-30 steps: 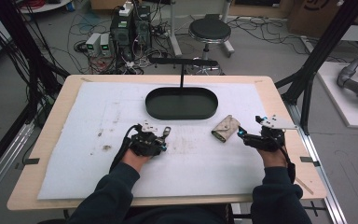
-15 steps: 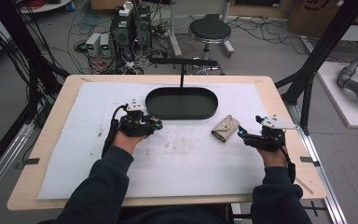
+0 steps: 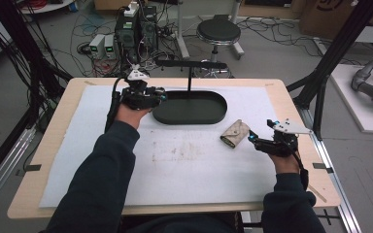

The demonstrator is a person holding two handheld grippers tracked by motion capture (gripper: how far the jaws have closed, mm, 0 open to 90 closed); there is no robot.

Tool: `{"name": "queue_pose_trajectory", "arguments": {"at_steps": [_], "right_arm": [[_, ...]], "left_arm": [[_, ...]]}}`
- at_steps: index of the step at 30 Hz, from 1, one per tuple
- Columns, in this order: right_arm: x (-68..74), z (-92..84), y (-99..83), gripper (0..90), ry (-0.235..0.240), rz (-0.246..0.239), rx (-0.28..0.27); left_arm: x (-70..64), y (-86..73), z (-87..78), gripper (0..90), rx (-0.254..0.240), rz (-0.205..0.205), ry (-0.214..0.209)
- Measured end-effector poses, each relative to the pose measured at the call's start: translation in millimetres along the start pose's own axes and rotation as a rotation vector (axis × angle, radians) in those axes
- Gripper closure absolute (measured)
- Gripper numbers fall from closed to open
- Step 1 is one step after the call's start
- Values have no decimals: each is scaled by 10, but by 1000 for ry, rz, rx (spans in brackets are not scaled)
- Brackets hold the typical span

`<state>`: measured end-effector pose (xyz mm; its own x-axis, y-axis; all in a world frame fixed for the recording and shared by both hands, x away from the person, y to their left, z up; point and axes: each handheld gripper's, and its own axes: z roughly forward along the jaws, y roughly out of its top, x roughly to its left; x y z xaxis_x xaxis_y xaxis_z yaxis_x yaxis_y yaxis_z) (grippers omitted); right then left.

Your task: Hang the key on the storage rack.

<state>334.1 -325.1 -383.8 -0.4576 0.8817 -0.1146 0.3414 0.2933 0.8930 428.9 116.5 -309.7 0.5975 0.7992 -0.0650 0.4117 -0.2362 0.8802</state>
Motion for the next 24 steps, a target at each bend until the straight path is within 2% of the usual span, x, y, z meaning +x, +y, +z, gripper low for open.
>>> {"name": "queue_pose_trajectory", "arguments": {"at_steps": [12, 24], "right_arm": [[-18, -18, 0, 215, 7, 13, -9], [-24, -11, -9, 215, 15, 21, -8]], "left_arm": [[222, 544, 69, 488, -57, -1, 51], [357, 718, 184, 488, -82, -26, 77]]}}
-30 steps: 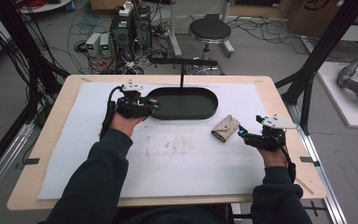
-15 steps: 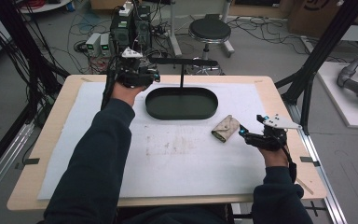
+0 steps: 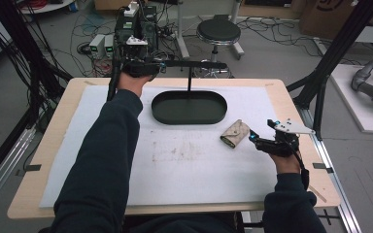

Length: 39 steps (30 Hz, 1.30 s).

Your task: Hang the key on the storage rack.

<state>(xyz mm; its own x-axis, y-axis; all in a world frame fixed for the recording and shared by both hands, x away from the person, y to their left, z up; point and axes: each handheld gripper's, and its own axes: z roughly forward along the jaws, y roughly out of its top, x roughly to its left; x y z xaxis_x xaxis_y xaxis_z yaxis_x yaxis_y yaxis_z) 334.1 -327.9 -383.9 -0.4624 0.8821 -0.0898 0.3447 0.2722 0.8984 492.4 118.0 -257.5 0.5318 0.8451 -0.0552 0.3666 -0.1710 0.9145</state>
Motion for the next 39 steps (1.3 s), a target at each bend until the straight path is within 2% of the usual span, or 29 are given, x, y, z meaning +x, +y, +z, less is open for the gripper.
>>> {"name": "queue_pose_trajectory", "arguments": {"at_steps": [4, 7, 14, 18, 25, 33, 36, 39], "right_arm": [[-6, -3, -6, 215, -1, 1, 1], [-12, -7, -12, 215, -2, 3, 0], [-18, -21, -28, 215, -3, 5, 4], [-4, -15, -28, 215, -4, -2, 6], [11, -4, -31, 216, -3, -5, 13], [6, 1, -39, 215, -2, -11, 15], [5, 2, -40, 215, -1, -7, 16], [6, 1, -39, 216, 0, -8, 15]], "left_arm": [[66, 12, 56, 488, -15, -32, 21], [131, -20, 88, 488, -4, -53, 42], [251, -294, 168, 488, 50, -99, 89], [261, -479, 231, 488, 99, -92, 101], [196, -749, 406, 489, 144, -62, 91], [131, -844, 545, 487, 163, -47, 92], [131, -860, 550, 483, 172, -43, 98], [162, -886, 531, 433, 173, -52, 115]]}}
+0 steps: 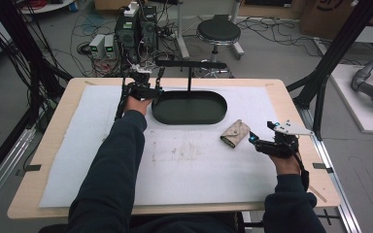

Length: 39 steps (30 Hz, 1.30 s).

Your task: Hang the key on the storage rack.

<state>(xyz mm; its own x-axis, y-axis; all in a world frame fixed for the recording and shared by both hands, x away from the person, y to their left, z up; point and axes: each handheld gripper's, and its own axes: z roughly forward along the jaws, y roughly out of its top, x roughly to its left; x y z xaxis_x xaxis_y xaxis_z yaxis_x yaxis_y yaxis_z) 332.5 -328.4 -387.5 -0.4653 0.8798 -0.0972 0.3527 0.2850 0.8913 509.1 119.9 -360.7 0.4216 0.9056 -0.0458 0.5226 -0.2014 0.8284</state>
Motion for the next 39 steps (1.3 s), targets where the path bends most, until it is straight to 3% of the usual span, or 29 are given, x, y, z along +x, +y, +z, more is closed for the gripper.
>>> {"name": "queue_pose_trajectory", "arguments": {"at_steps": [3, 6, 10, 14, 19, 26, 34, 39], "right_arm": [[7, 0, 1, 216, 2, 0, 1], [10, 3, 2, 216, 4, -2, -1], [-2, 9, -4, 216, 3, -4, 3], [-29, 5, -12, 215, -4, -5, 5], [-18, -3, -10, 215, -8, -13, 11], [15, 7, -10, 214, -14, -39, 21], [-3, 62, -10, 214, -15, -36, 31], [-16, 66, -1, 214, -16, -20, 20]], "left_arm": [[61, -45, -48, 410, -14, -21, 5], [103, -102, -136, 361, -45, -45, -21], [97, -194, -346, 287, -138, -67, -70], [97, -346, -628, 201, -238, -44, -119], [107, -576, -919, 187, -303, -9, -118], [118, -883, -1191, 187, -341, 58, -82], [151, -1155, -1365, 188, -358, 56, -57], [195, -1288, -1434, 187, -359, 31, -43]]}}
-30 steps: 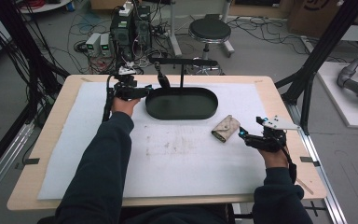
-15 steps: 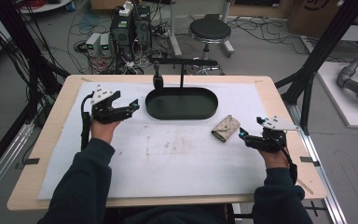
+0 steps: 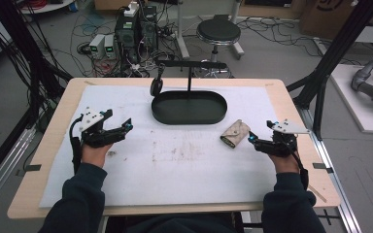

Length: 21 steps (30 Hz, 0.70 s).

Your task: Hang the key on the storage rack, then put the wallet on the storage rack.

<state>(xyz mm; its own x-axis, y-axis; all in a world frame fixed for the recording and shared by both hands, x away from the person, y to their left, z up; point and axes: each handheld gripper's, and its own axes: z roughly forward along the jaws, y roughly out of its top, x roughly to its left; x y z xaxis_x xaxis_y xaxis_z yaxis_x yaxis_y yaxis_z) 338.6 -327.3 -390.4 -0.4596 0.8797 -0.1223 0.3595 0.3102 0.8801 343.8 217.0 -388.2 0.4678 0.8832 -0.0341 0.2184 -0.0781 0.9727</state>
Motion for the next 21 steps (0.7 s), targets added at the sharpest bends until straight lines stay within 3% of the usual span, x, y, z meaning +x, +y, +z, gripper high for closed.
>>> {"name": "queue_pose_trajectory", "arguments": {"at_steps": [5, 17, 21], "right_arm": [[0, 42, 2, 215, -1, 3, 21], [30, 0, 0, 214, 0, -3, 17], [28, 22, -20, 214, 26, 46, 38]], "left_arm": [[71, -53, -76, 189, 0, -36, 16], [62, -87, -73, 200, -1, -31, 35], [59, -94, -57, 200, 3, -28, 31]]}}
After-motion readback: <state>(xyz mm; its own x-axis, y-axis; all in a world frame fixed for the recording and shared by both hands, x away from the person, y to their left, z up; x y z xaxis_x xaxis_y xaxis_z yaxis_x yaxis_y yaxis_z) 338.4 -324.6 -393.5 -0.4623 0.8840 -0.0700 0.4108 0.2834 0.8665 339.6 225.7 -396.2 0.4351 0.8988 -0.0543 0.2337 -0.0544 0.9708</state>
